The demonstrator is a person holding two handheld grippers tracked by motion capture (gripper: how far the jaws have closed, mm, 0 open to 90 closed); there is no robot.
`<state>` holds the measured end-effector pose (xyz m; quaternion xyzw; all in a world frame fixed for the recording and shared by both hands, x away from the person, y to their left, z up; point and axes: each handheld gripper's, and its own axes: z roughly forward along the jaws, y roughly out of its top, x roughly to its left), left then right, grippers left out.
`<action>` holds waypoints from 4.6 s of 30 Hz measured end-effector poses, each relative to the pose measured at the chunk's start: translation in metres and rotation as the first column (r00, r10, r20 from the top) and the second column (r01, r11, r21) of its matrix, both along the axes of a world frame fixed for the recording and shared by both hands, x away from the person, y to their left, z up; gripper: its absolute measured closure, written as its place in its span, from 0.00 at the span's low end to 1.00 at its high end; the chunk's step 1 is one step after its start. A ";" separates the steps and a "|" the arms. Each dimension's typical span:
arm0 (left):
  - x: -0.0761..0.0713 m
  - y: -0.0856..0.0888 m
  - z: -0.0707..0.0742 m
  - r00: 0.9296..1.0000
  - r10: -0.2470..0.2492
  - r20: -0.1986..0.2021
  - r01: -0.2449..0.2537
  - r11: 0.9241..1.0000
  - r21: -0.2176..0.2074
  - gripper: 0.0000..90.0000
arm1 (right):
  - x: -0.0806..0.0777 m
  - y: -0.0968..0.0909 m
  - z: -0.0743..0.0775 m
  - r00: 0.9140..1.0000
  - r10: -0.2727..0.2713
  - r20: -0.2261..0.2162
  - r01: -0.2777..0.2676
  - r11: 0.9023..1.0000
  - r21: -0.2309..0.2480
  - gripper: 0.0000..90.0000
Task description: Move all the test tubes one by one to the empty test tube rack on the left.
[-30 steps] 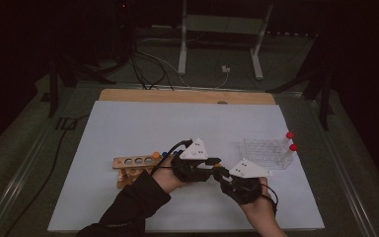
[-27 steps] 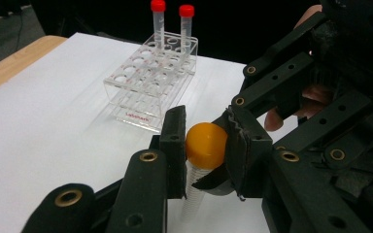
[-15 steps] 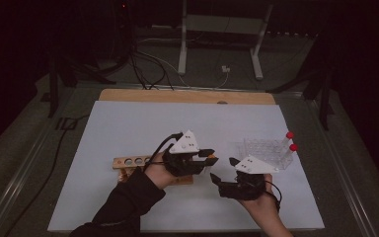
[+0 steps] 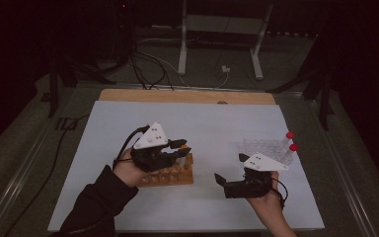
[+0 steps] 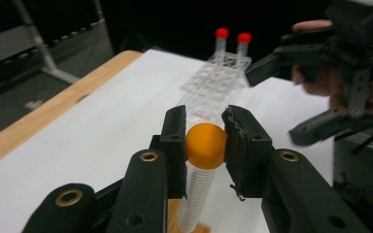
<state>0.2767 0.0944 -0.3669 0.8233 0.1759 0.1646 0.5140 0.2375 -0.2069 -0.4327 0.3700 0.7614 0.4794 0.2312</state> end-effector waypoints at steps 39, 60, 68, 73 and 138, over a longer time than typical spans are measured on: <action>0.016 0.084 -0.067 0.971 0.225 -0.081 -0.228 0.973 -0.034 0.80 | 0.001 -0.008 0.001 1.000 -0.018 0.017 0.018 1.000 0.001 0.00; 0.022 0.084 -0.081 0.969 0.208 -0.135 -0.209 0.978 0.004 0.78 | 0.001 -0.011 0.005 1.000 -0.012 0.023 0.011 1.000 0.013 0.00; 0.011 0.090 -0.073 0.978 0.159 -0.138 -0.165 0.986 -0.031 0.55 | 0.001 -0.024 0.014 0.998 -0.040 0.053 0.039 0.999 0.027 0.00; 0.005 0.095 -0.068 0.982 0.150 -0.117 -0.159 0.985 -0.071 0.45 | 0.001 -0.040 0.022 0.993 -0.087 0.080 0.084 0.996 0.040 0.00; -0.013 0.105 -0.066 0.983 0.164 -0.087 -0.170 0.983 -0.072 0.02 | 0.050 -0.162 -0.018 0.833 -0.550 -0.055 0.546 0.834 -0.077 0.82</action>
